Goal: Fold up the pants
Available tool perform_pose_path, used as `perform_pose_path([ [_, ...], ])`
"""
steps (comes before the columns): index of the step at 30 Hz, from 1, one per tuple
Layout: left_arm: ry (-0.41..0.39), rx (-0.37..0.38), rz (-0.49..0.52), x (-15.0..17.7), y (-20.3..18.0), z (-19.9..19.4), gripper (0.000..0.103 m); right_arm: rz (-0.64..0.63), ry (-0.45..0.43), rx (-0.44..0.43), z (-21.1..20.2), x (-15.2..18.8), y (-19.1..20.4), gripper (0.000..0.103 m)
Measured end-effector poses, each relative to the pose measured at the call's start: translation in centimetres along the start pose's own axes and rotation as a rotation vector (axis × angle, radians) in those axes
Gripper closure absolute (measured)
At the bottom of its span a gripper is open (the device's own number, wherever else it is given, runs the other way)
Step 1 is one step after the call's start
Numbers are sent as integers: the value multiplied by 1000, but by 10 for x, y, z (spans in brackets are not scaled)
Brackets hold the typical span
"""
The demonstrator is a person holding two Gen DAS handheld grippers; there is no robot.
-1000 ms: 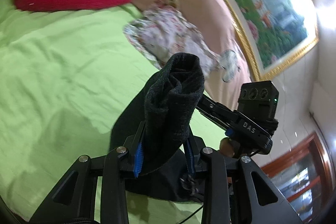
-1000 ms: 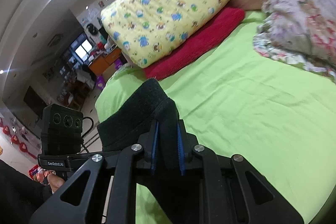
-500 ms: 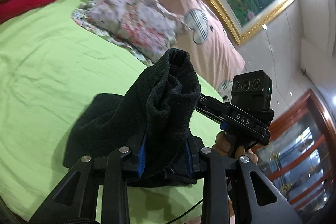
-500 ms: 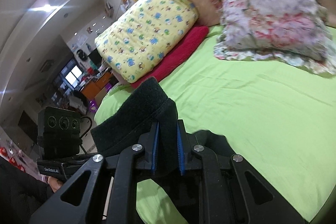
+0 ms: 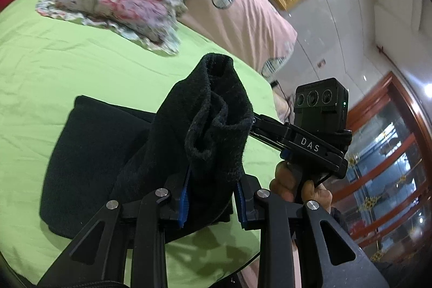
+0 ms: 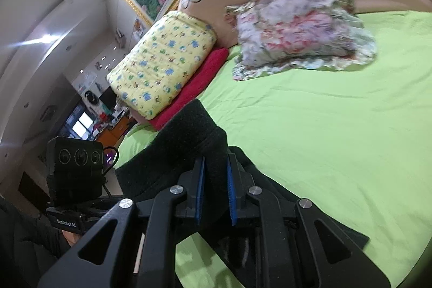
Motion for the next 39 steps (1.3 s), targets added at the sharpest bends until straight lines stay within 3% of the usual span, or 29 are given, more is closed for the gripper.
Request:
perform_pose_path([
  [17,146,-59,47,30,-7,69,76,146,-52,25,-30,48,-59,87],
  [27,185,-77,83,40,-8,93,75,199,-65,42,-35,67,-79,85],
  [31,187,-102,125,44,-12,96,72,232,-68,68,-39,71,-86,82],
  [33,195,-103,152,48,-15,98,66,248,-77,89,-44,74,-88,81],
  [34,198,-96,156,50,-17,99,56,257,-85,93,-47,75,-88,81],
  [35,206,-83,156,52,-18,100,46,267,-95,99,-51,77,-89,79],
  [38,211,-68,165,57,-22,101,42,298,-127,153,-65,82,-92,57],
  [39,214,-73,176,59,-23,103,42,306,-143,171,-71,85,-92,54],
])
Point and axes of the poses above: each gripper's, at about its wrist camera, not at the fingertips, and z roughly the way its jaws point, y to its left, x to its underside, the point moved 7 cm from there along z, roughly the way its jaws point, and after that the axes turned 5 degrees about -z, right-handed, at the moved point
